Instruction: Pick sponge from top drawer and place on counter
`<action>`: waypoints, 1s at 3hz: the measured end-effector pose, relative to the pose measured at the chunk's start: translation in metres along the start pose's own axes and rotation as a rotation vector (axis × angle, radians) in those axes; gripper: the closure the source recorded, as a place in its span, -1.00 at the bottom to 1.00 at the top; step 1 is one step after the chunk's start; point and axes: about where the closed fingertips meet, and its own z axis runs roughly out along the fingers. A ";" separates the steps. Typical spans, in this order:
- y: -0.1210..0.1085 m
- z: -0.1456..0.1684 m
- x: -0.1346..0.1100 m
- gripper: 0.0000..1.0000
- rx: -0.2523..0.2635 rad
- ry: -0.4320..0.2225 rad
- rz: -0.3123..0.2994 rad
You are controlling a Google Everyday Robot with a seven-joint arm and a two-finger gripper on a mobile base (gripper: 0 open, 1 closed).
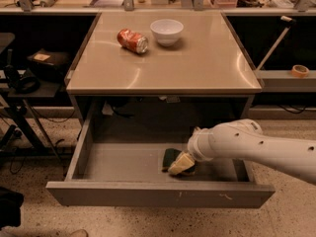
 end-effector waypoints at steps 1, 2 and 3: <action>0.000 0.000 0.000 -0.64 0.000 0.000 0.000; 0.000 0.000 0.000 -0.17 0.000 0.000 0.000; 0.000 0.000 0.000 0.33 0.000 0.000 0.000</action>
Offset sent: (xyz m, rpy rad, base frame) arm 0.0000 0.0000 0.0000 0.0000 0.0000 0.0000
